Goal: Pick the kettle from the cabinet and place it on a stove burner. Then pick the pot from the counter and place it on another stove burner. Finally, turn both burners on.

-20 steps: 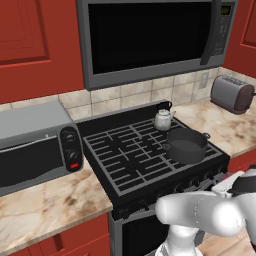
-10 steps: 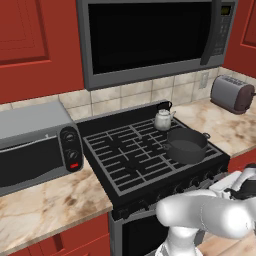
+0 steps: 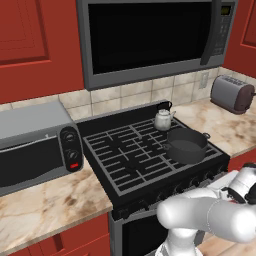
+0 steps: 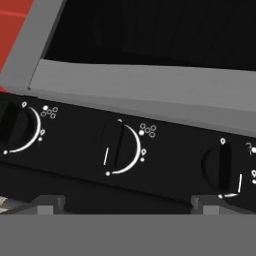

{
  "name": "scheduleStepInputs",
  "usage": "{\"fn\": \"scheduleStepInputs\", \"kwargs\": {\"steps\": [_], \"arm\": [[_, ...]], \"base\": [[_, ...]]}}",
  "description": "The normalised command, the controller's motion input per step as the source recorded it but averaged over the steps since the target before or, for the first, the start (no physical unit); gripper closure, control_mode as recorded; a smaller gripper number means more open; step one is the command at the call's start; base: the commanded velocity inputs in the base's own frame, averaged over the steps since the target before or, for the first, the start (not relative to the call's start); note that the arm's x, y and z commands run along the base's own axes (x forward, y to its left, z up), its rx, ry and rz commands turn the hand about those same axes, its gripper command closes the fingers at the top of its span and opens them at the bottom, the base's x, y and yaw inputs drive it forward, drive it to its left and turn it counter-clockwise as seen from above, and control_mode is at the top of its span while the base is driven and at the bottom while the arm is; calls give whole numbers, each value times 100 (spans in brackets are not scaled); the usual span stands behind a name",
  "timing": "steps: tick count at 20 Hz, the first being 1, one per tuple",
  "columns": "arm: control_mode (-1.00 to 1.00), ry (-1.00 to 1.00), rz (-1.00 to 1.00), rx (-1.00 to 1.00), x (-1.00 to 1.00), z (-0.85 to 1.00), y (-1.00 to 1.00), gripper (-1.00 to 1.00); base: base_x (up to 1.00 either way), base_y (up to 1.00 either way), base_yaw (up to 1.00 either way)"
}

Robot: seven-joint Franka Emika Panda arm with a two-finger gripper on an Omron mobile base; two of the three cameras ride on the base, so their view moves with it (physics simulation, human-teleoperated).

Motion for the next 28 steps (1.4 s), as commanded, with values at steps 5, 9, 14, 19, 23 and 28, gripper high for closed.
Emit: {"fn": "scheduleStepInputs", "kwargs": {"steps": [5, 9, 14, 19, 23, 28], "arm": [[-100, 0, 0, 0, 12, -10, 0, -100], [-100, 0, 0, 0, 8, -10, -1, -100], [-100, 0, 0, 0, 5, -8, -8, -100], [-100, 0, 0, 0, 4, -6, -13, -100], [-100, -1, 0, 0, 4, -6, -9, -100], [-100, 0, 0, 0, 4, -4, -1, -100]], "base": [[0, 0, 0], [0, 0, 0], [0, 0, 0], [0, 0, 0], [0, 0, 0], [0, 0, 0]]}}
